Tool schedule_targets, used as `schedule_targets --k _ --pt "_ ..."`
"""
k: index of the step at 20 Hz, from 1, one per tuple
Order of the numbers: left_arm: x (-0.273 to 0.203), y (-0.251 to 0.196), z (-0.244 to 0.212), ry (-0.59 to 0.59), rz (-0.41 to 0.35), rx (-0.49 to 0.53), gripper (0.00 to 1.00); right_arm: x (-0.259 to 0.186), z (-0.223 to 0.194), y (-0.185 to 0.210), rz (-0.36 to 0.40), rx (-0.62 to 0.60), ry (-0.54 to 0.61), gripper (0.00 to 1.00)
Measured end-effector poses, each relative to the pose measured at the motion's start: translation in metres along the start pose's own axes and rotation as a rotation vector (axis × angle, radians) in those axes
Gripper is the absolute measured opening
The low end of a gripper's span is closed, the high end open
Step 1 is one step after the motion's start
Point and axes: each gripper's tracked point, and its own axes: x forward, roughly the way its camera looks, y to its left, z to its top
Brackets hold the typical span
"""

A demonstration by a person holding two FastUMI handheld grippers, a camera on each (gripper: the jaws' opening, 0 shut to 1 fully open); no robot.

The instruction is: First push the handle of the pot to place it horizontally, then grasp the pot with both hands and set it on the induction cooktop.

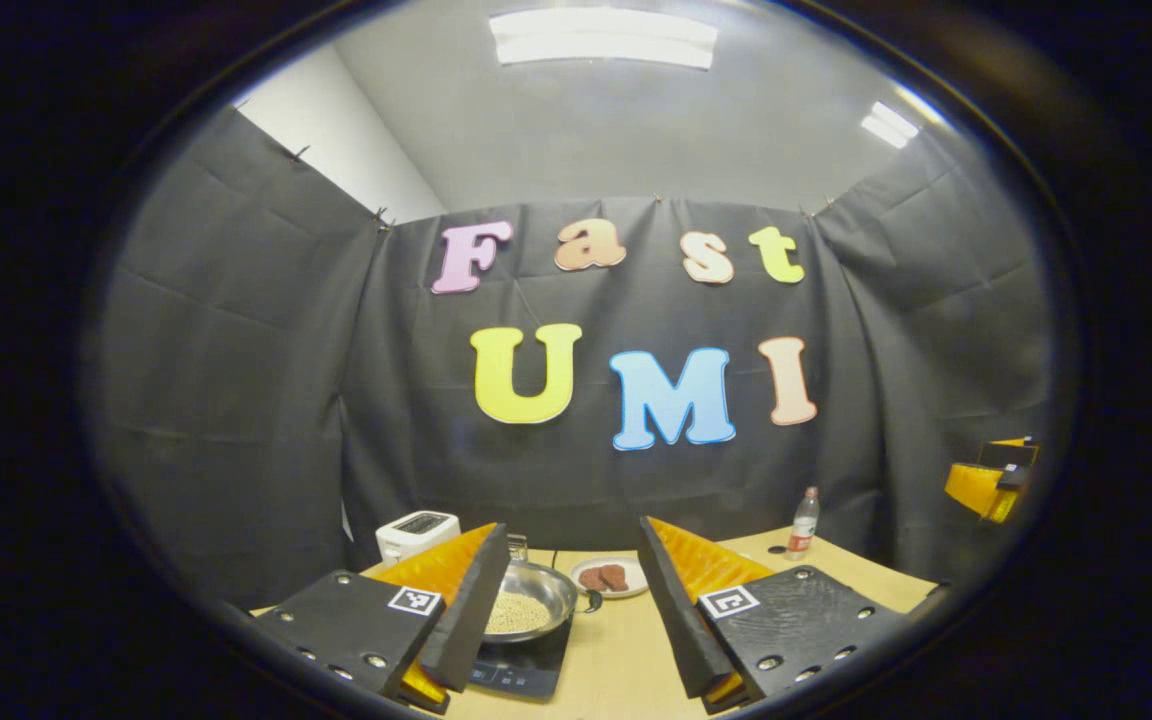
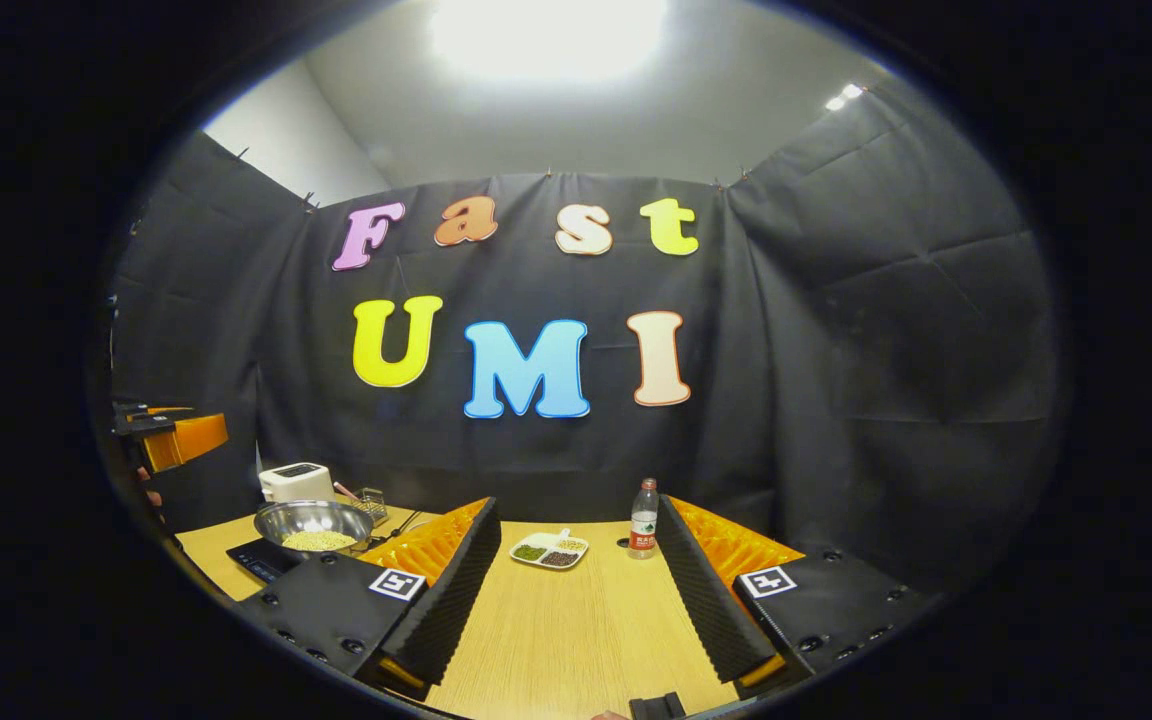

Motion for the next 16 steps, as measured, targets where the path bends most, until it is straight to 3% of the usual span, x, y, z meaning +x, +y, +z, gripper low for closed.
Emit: schedule_targets --k 1,8,9,11,16 --pt "-0.008 0.007 0.002 -0.004 0.007 0.002 0.78 -0.007 -0.002 0.003 -0.004 0.0 0.005 0.98" --pt "-0.069 0.017 0.001 -0.012 0.008 0.005 0.75 -0.052 -0.006 0.013 -0.007 -0.012 0.017 0.98" --pt "-0.075 0.016 0.0 -0.013 0.008 0.009 0.82 -0.057 -0.005 0.012 -0.01 -0.011 0.016 0.98" --pt "-0.085 0.017 -0.002 -0.011 0.012 0.017 0.75 -0.065 -0.005 0.012 -0.01 -0.01 0.016 0.98" --pt "-0.097 0.021 -0.009 -0.003 0.022 0.01 0.82 -0.078 -0.01 0.008 -0.022 -0.012 0.02 0.98"
